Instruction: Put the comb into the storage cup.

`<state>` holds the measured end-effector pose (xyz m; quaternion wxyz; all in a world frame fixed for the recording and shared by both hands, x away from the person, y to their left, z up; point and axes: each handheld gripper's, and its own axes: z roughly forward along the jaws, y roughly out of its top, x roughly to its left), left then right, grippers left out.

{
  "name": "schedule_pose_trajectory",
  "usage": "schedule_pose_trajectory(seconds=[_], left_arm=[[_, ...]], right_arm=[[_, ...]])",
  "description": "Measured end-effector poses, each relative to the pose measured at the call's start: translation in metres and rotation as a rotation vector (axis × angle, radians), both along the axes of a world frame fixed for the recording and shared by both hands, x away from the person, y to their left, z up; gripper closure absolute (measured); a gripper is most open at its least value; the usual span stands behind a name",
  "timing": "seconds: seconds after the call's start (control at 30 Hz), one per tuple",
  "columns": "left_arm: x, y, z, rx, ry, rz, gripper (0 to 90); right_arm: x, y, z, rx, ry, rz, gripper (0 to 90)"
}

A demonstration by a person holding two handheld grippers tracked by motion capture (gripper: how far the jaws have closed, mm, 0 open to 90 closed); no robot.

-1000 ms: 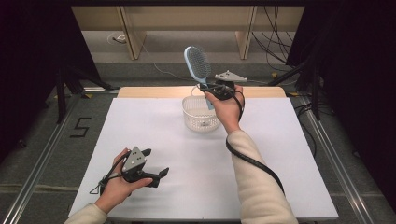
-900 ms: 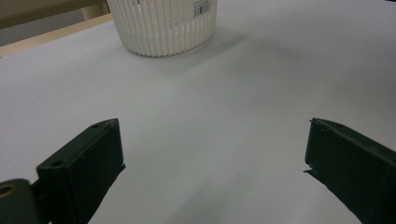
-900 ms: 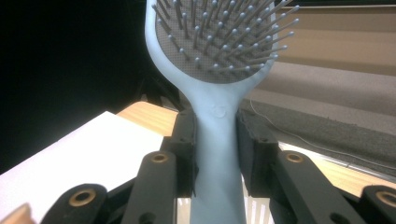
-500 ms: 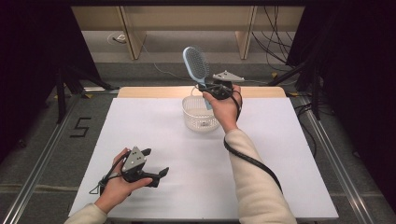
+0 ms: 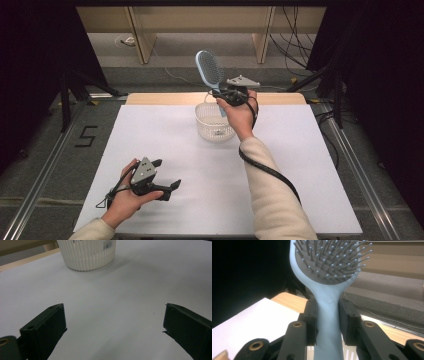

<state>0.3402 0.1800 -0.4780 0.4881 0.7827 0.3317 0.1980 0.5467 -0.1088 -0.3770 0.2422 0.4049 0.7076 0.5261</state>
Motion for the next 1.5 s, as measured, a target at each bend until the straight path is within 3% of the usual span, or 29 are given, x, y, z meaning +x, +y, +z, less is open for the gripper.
schedule_pose_trajectory(seconds=[0.73, 1.5], left_arm=[[-0.001, -0.001, 0.000, 0.003, 0.000, -0.006, 3.8], [-0.001, -0.002, 0.000, 0.000, 0.004, -0.008, 3.8]], right_arm=[[0.003, 0.003, -0.007, -0.044, -0.018, 0.014, 70.3], [0.004, 0.002, -0.019, -0.084, -0.007, 0.010, 70.3]])
